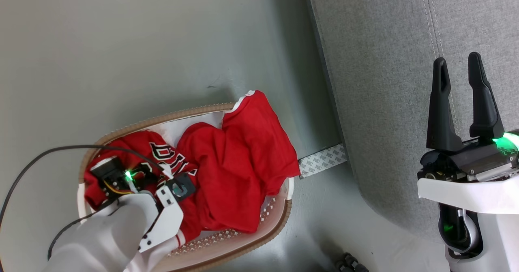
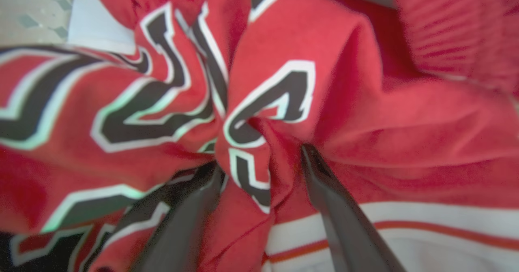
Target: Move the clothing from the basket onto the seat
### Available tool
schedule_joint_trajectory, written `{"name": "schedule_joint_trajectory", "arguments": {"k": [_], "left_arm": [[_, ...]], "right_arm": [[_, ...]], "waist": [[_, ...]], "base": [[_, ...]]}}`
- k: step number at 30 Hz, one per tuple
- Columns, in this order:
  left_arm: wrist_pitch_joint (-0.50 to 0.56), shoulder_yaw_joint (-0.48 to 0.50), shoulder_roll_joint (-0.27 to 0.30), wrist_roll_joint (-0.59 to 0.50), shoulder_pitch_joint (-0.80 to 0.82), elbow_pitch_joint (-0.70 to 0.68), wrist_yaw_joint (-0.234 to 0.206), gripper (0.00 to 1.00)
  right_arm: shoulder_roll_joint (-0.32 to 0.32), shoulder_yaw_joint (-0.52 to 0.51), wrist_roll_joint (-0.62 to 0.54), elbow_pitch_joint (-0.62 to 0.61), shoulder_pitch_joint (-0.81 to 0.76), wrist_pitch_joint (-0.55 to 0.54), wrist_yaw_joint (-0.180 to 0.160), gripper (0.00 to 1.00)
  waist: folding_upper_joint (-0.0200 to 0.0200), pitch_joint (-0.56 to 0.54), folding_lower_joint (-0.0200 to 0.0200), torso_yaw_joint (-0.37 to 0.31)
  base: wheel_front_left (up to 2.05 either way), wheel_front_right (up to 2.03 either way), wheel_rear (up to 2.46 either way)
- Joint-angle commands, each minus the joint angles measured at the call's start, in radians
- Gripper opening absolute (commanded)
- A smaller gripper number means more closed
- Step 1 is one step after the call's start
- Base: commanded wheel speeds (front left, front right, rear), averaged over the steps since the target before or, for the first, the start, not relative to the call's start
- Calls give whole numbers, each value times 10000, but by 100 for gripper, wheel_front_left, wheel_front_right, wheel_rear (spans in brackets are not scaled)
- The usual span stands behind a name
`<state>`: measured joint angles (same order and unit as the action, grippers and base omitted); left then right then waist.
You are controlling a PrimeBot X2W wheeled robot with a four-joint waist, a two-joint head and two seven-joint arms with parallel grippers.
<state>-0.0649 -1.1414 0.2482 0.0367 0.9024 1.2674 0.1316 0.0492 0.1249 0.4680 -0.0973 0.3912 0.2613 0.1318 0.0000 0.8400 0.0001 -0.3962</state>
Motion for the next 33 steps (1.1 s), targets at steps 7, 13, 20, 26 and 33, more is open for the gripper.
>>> {"name": "schedule_joint_trajectory", "arguments": {"k": [7, 13, 20, 26, 33], "left_arm": [[-222, -204, -20, 474, -79, 97, -14, 0], [-734, -97, -325, 941, -308, 68, -14, 0], [-1642, 256, -989, 2090, -683, -289, -14, 0], [-1940, 603, -1195, 2841, -1061, -764, -14, 0], [-1999, 1365, -977, 3833, -1970, -2556, -14, 0]], "right_arm": [[2, 41, -117, 202, 219, 36, -21, 100], [3, -11, -247, 356, 236, 36, -21, 100], [5, -157, -836, 768, -98, 36, -21, 100], [8, -194, -1199, 1028, -307, 36, -21, 100], [8, -268, -1546, 1418, -759, 37, -21, 100]], "waist": [[0, -209, -1, 146], [0, -857, -1, 328], [0, -2434, -1, 1129], [0, -3449, -1, 1599], [0, -4888, -1, 2191]], "base": [[0, 0, 0], [0, 0, 0], [0, 0, 0], [0, 0, 0], [0, 0, 0]]}}
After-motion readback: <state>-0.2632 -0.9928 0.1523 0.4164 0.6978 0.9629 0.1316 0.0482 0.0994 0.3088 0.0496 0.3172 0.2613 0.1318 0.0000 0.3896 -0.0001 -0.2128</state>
